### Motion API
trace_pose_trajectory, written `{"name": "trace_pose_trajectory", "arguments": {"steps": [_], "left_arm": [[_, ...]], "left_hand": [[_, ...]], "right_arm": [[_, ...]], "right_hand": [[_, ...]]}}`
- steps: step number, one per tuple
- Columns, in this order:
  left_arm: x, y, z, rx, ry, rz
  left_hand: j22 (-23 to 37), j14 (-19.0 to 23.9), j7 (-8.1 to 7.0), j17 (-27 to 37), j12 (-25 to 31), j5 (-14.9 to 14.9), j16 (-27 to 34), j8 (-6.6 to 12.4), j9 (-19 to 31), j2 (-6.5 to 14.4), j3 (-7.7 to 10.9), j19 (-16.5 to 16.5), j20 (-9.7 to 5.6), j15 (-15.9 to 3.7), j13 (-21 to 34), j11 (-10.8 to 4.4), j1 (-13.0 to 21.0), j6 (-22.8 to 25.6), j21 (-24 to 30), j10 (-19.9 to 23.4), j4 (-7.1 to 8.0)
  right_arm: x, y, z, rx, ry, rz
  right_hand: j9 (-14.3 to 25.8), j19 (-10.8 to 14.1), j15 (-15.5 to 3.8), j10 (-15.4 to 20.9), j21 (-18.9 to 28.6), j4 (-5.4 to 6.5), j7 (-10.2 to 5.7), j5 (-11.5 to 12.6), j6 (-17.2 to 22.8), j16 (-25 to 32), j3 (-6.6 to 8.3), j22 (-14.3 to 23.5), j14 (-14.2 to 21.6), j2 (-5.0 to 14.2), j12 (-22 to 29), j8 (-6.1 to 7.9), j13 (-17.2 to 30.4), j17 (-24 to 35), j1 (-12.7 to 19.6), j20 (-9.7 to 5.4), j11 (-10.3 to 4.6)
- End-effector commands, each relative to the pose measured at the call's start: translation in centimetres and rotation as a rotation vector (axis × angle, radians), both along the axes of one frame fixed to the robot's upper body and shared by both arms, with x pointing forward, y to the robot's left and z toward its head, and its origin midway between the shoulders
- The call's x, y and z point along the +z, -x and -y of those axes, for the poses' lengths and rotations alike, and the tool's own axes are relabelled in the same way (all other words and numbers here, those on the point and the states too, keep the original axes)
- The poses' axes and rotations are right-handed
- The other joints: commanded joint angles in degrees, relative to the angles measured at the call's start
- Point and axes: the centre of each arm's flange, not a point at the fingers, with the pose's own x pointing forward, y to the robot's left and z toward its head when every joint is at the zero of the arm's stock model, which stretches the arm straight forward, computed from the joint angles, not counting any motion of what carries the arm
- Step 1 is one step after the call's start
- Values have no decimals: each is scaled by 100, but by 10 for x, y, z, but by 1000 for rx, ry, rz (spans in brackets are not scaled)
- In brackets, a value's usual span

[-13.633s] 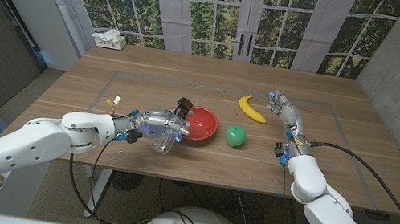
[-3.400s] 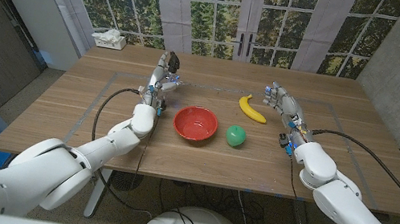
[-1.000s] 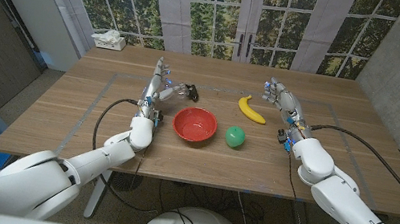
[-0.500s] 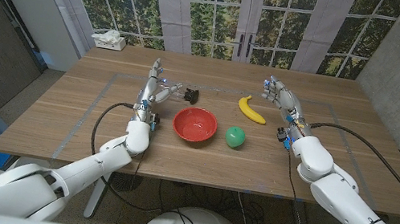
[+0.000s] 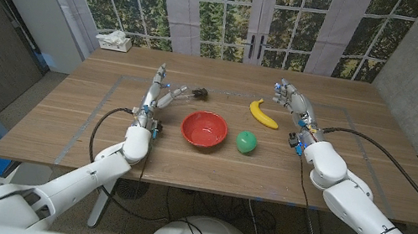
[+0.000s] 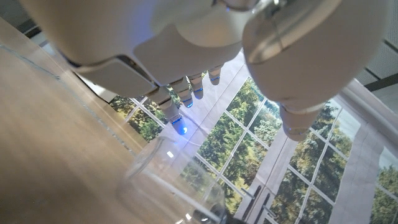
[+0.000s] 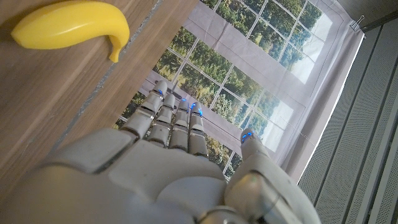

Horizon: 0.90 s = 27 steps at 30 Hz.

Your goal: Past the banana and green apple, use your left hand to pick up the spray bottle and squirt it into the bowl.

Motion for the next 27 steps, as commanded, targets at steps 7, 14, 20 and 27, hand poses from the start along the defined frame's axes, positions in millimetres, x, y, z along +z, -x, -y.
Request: {"name": "trace_pose_trajectory", "arguments": {"steps": [7,14,20,27], "left_arm": [[48,37,-10,-193,-37,0],[55,53,-10,-240,-54,-21],[58,62,-11,-302,-30,-13],[58,66,-13,-391,26,-1]], "left_hand": [[12,-133,279,-54,-184,47,-9,60,-21,220,-30,-22,-159,-181,1,-94,-332,-34,-212,-460,94],[10,-304,473,-88,-359,57,-63,-11,-37,284,-37,-146,-198,-131,-9,-145,-476,-28,-374,-533,111],[9,-373,453,-97,-444,60,-75,-19,-44,317,-45,-187,-232,-150,-17,-225,-562,41,-449,-554,127],[8,-241,411,-99,-545,94,0,10,-58,522,-53,-16,-337,-227,-35,-343,-874,388,-545,-269,251]], "right_arm": [[-14,-12,11,7,-69,24],[-19,-19,17,21,-108,36],[-22,-23,21,16,-132,49],[-23,-25,28,19,-171,69]], "right_hand": [[2,-325,-85,-202,-219,-33,-194,4,-141,-158,-93,17,-358,-139,-49,-45,-21,-39,-198,-24,14],[-13,-499,-222,-300,-328,-63,-284,16,-226,-256,-159,9,-568,-242,-62,-69,-47,-112,-274,-71,-45],[-26,-520,-314,-399,-356,-92,-233,25,-374,-312,-191,5,-685,-303,-80,-108,-66,-186,-309,-135,-130],[-44,-532,-373,-501,-379,-66,9,38,-464,-338,-227,1,-760,-334,-98,-115,-88,-266,-412,-261,-157]]}}
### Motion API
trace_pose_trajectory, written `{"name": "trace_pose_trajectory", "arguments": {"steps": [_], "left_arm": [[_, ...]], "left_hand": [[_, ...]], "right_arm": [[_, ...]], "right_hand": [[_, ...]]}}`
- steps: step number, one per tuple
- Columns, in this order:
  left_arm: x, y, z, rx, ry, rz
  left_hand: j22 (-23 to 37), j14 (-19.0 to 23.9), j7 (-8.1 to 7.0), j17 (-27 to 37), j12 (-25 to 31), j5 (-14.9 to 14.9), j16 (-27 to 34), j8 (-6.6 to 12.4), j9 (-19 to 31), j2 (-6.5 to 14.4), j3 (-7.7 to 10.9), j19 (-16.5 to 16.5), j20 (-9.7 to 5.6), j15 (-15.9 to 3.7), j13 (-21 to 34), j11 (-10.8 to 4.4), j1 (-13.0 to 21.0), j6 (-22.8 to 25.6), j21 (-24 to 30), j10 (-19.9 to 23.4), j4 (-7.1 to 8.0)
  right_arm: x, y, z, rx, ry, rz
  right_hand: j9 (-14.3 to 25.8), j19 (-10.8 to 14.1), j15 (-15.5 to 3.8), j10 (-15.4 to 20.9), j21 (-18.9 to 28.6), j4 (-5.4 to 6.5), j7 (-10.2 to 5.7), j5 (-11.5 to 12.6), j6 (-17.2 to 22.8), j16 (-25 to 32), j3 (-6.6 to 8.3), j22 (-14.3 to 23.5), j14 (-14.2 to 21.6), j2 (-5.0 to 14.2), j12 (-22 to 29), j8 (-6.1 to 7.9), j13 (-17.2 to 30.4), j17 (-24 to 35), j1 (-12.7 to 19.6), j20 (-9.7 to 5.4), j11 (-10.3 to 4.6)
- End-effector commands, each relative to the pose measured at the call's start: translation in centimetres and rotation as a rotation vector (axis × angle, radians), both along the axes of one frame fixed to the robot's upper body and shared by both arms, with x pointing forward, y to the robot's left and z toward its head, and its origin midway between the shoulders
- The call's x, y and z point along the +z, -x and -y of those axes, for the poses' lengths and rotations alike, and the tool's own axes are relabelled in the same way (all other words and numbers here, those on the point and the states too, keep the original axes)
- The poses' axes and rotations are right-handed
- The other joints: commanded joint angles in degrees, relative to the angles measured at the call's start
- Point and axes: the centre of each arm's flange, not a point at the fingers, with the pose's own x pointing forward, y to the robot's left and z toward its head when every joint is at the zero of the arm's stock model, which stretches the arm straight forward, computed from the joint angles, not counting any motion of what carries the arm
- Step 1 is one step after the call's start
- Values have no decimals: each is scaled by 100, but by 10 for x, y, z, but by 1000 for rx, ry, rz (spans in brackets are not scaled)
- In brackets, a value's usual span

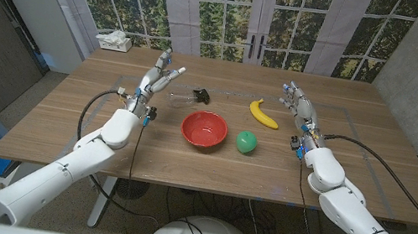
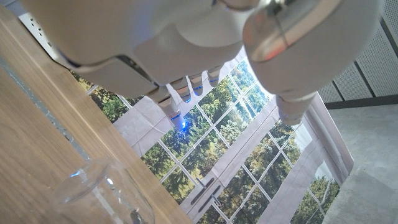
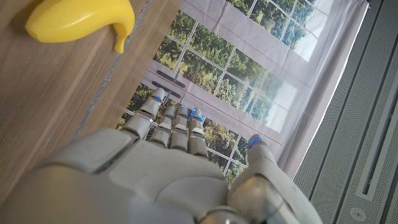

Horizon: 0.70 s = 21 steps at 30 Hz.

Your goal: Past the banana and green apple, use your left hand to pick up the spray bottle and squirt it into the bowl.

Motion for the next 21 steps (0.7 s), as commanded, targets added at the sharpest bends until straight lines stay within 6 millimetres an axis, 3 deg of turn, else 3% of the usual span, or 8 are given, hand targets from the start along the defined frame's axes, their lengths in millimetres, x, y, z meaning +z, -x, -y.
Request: {"name": "trace_pose_trajectory", "arguments": {"steps": [1,4,8,13,15,16,19,21], "left_arm": [[6,16,-1,-144,56,9],[4,17,-2,-181,84,0],[3,16,-2,-212,112,-2],[4,13,-3,-248,153,-6],[6,10,-3,-292,159,-1],[6,9,-2,-301,188,-4],[3,2,-2,-355,238,-35],[-1,-4,-4,-348,251,-50]], "left_hand": [[8,90,-18,4,-61,74,70,26,3,137,5,124,-162,-236,-11,-125,-187,204,-60,-208,98],[8,122,24,3,-105,93,76,13,-2,245,14,179,-203,-250,-16,-176,-302,291,-100,-103,153],[10,231,64,2,-236,168,92,-9,-12,680,107,279,-227,-296,-25,-180,-587,569,-203,101,346],[16,268,231,0,-398,309,71,-98,-13,1037,416,324,-235,-240,-27,-122,-753,678,-313,211,594],[11,312,339,-18,-528,451,41,-191,-14,1094,1028,357,-236,-190,-28,-27,-650,722,-426,352,727],[10,323,404,-24,-640,484,16,-207,-13,1072,1537,375,-263,-201,-25,20,-505,834,-523,413,733],[3,353,438,-33,-727,417,2,-234,-14,1052,1987,425,-392,-214,-24,63,-327,871,-612,485,626],[1,362,436,-37,-750,367,-3,-240,-14,1042,2127,436,-427,-218,-25,78,-255,886,-647,515,557]], "right_arm": [[-4,-6,11,1,-70,31],[-5,-7,13,8,-89,33],[-5,-10,18,1,-118,44],[-7,-15,26,-19,-172,58],[-9,-19,29,-7,-193,52],[-10,-21,30,-14,-195,50],[-10,-27,30,-10,-206,53],[-10,-30,29,-20,-206,49]], "right_hand": [[10,0,-44,-62,-35,9,47,38,-12,-17,-29,-1,-53,1,-10,-11,7,-27,-91,-83,-14],[6,-11,-71,-99,-43,30,29,45,-37,-24,-30,-2,-82,19,-17,-13,1,-46,-124,-128,-36],[-2,-38,-118,-187,-60,69,2,58,-104,-44,-29,-3,-159,53,-35,-23,-10,-84,-183,-175,-52],[-12,-152,-167,-271,-108,69,-3,72,-195,-62,-21,-7,-232,52,-40,-32,-24,-156,-209,-230,-64],[-13,-151,-157,-270,-107,65,7,73,-197,-59,-19,-8,-228,49,-34,-29,-27,-170,-209,-218,-58],[-14,-151,-159,-266,-107,62,8,74,-196,-54,-18,-9,-218,47,-31,-26,-28,-177,-208,-220,-56],[-15,-143,-162,-254,-103,55,9,76,-196,-51,-15,-9,-210,43,-22,-22,-30,-193,-204,-217,-52],[-16,-130,-155,-259,-98,48,11,78,-194,-48,-11,-10,-203,40,-20,-18,-32,-208,-200,-219,-52]]}}
